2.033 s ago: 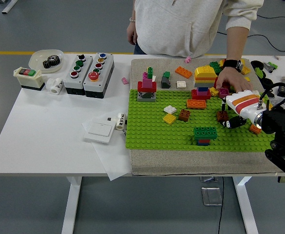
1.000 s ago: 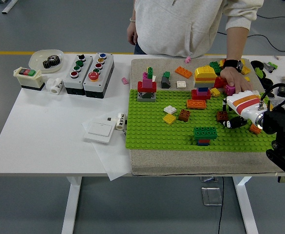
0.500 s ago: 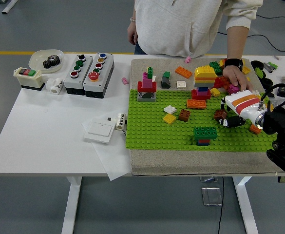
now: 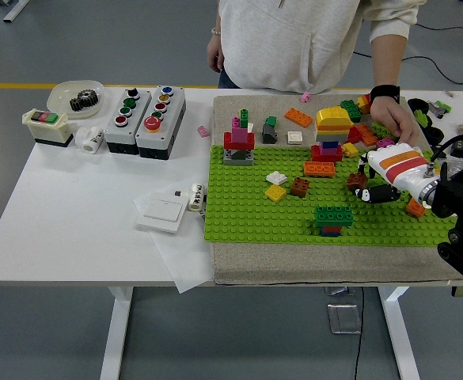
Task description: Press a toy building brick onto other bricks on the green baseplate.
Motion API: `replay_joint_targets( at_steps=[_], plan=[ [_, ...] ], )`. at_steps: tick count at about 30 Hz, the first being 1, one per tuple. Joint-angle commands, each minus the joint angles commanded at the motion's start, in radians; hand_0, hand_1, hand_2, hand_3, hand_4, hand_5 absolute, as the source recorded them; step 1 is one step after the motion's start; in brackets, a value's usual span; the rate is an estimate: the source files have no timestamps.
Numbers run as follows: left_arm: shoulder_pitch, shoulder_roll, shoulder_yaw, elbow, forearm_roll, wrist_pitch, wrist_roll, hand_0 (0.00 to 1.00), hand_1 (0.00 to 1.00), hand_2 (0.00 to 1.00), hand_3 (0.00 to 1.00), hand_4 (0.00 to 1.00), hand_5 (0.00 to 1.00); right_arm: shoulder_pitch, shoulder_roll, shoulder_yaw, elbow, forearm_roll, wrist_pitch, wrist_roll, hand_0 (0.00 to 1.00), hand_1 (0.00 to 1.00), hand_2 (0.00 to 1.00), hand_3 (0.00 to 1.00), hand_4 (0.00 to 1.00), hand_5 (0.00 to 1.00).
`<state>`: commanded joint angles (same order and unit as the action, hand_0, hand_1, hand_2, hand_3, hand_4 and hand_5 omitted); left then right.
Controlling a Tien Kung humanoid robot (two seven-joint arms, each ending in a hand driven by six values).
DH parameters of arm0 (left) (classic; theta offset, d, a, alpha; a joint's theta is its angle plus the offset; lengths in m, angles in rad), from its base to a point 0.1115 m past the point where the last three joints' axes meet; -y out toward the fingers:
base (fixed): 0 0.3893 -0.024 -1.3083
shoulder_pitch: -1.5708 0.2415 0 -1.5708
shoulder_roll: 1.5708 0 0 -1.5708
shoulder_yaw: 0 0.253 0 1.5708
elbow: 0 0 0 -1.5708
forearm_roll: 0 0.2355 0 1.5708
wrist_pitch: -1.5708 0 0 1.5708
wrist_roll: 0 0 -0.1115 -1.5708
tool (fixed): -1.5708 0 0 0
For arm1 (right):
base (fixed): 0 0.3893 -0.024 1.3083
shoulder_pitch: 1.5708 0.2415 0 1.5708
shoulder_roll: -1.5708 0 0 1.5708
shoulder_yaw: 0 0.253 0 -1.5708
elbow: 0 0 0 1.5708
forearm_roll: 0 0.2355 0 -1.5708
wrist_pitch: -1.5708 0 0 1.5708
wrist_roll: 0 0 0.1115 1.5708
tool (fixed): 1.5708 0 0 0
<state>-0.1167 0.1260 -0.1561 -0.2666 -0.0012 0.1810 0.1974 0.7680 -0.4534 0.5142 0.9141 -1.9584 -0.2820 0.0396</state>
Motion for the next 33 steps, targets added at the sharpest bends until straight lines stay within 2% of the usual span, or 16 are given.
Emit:
replay_joint_targets(
  at_steps=[9, 13, 17, 24, 33],
  plan=[
    [0.010, -0.001, -0.014, 0.000, 0.019, 0.000, 0.007, 0.483, 0.594, 0.752, 0.786, 0.833, 0.823, -0.105, -0.075, 0.119, 0.188, 0.136, -0.060, 0.030, 0.185, 0.313, 0.422, 0.484, 0.615, 0.527],
    [0.011, -0.002, -0.016, 0.000, 0.022, 0.000, 0.009, 0.486, 0.595, 0.753, 0.786, 0.832, 0.822, -0.144, -0.089, 0.144, 0.228, 0.181, -0.080, 0.048, 0.176, 0.309, 0.422, 0.484, 0.605, 0.528],
    [0.011, -0.004, -0.017, 0.000, 0.021, 0.001, 0.009, 0.488, 0.597, 0.753, 0.787, 0.832, 0.823, -0.204, -0.096, 0.166, 0.280, 0.258, -0.111, 0.105, 0.167, 0.300, 0.416, 0.482, 0.602, 0.525],
    [0.011, -0.006, -0.016, 0.000, 0.017, 0.001, 0.008, 0.488, 0.596, 0.754, 0.787, 0.831, 0.824, -0.290, -0.083, 0.208, 0.307, 0.286, -0.170, 0.189, 0.186, 0.305, 0.418, 0.482, 0.602, 0.523],
    [0.007, -0.007, -0.015, 0.000, 0.016, 0.001, 0.008, 0.489, 0.596, 0.754, 0.786, 0.830, 0.826, -0.342, -0.068, 0.229, 0.293, 0.255, -0.216, 0.272, 0.193, 0.309, 0.423, 0.484, 0.603, 0.521]
  ],
)
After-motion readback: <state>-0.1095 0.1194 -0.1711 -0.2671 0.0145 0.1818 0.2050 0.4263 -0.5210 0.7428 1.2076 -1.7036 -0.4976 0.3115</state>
